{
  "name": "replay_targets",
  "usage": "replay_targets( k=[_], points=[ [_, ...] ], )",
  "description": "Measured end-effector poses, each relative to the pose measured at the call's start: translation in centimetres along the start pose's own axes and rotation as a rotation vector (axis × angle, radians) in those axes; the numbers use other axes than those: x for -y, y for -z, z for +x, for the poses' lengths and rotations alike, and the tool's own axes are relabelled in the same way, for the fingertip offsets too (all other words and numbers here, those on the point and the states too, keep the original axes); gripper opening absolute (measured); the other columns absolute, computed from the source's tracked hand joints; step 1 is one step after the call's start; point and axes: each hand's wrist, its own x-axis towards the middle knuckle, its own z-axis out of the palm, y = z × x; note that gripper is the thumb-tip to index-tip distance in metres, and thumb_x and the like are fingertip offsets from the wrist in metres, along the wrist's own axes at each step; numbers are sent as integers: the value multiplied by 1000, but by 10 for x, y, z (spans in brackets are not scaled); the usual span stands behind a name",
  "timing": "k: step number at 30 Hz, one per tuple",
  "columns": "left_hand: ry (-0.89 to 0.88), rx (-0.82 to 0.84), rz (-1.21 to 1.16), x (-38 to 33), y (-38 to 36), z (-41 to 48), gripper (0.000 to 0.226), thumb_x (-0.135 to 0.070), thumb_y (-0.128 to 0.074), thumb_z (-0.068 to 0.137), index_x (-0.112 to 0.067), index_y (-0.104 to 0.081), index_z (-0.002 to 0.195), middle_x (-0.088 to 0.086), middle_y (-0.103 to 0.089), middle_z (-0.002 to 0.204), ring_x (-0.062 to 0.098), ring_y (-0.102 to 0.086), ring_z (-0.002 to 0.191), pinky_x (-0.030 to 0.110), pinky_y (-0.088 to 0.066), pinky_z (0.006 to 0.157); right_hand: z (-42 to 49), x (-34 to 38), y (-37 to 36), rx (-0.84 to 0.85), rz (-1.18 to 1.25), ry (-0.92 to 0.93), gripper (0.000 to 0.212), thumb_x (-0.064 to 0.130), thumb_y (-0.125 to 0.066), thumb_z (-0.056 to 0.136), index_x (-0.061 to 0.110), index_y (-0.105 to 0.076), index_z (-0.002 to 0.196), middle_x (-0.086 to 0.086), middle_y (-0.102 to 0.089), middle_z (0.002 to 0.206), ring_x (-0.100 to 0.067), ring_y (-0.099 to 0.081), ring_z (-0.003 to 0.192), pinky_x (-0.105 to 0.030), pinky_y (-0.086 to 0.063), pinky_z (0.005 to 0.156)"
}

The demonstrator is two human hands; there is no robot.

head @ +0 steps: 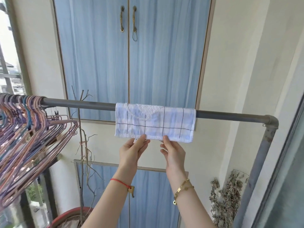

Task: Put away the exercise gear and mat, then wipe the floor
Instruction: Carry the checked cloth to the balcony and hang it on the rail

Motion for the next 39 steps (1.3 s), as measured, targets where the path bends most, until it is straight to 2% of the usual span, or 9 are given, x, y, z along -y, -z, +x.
replay_targets(
  k=[2, 5, 7, 12, 15, 19, 23, 26, 39],
  points=[
    [0, -10, -5, -1, -3, -5, 20, -6, -74, 89, 1, -67, 106, 16, -73, 107, 20, -76, 94, 24, -58, 87, -2, 2, 0, -9, -17, 2, 11, 21, -71, 89, 11, -73, 85, 6, -73, 80, -15, -62, 77, -25, -51, 69],
    [11, -3, -30, -6, -4, -8, 60, -5, -76, 86, 8, -47, 138, 16, -72, 114, 18, -77, 90, 21, -61, 79, -8, 9, -2, 30, -4, -54, 11, 22, -70, 91, 11, -71, 90, 1, -73, 90, -15, -62, 81, -24, -52, 71],
    [42, 14, -9, -11, -3, -10, 69, -7, -76, 87, 10, -41, 143, 17, -71, 119, 18, -77, 92, 22, -61, 79, -14, 16, -1, 62, 15, -87, 11, 24, -69, 91, 13, -69, 95, 1, -72, 96, -15, -63, 86, -24, -52, 74],
    [114, 102, 73, -27, 8, -35, 46, -20, -73, 91, 4, -60, 127, 15, -71, 123, 22, -74, 103, 24, -62, 81, -41, 33, 6, 34, 0, -93, 14, 28, -67, 93, 15, -66, 98, -1, -65, 103, -16, -60, 94, -22, -52, 73],
    [129, 124, 112, -34, 17, -63, 32, -23, -73, 91, -3, -66, 115, 12, -71, 122, 24, -72, 107, 27, -60, 88, -66, 38, 12, 6, 5, -94, 23, 29, -65, 94, 14, -64, 112, -1, -65, 108, -18, -60, 98, -23, -52, 74],
    [134, 137, 156, -46, 33, -114, 36, -21, -68, 95, -2, -63, 126, 8, -73, 120, 20, -73, 105, 29, -58, 92, -112, 40, 22, -23, 10, -83, 27, 27, -61, 97, 13, -61, 121, -1, -67, 110, -15, -60, 90, -23, -50, 73],
    [85, 159, 190, -63, 49, -180, 37, -24, -66, 97, -8, -63, 130, 4, -74, 120, 17, -71, 110, 31, -54, 98, -174, 44, 35, -64, -5, -43, 24, 26, -60, 97, 13, -63, 118, 1, -70, 104, -13, -60, 88, -22, -49, 73],
    [23, 187, 217, -80, 57, -229, 36, -24, -67, 96, -13, -64, 130, -1, -75, 119, 15, -70, 113, 34, -51, 104, -221, 56, 46, -47, -54, 6, 20, 28, -60, 97, 17, -65, 113, 3, -71, 104, -13, -60, 91, -22, -48, 74],
    [-190, 271, 268, -146, 66, -416, 34, -24, -58, 102, -18, -62, 134, -4, -72, 126, 12, -66, 120, 36, -47, 109, -401, 143, 76, 33, -97, 153, 25, 32, -56, 98, 21, -66, 118, 4, -71, 114, -12, -61, 103, -23, -47, 82]
  ],
)
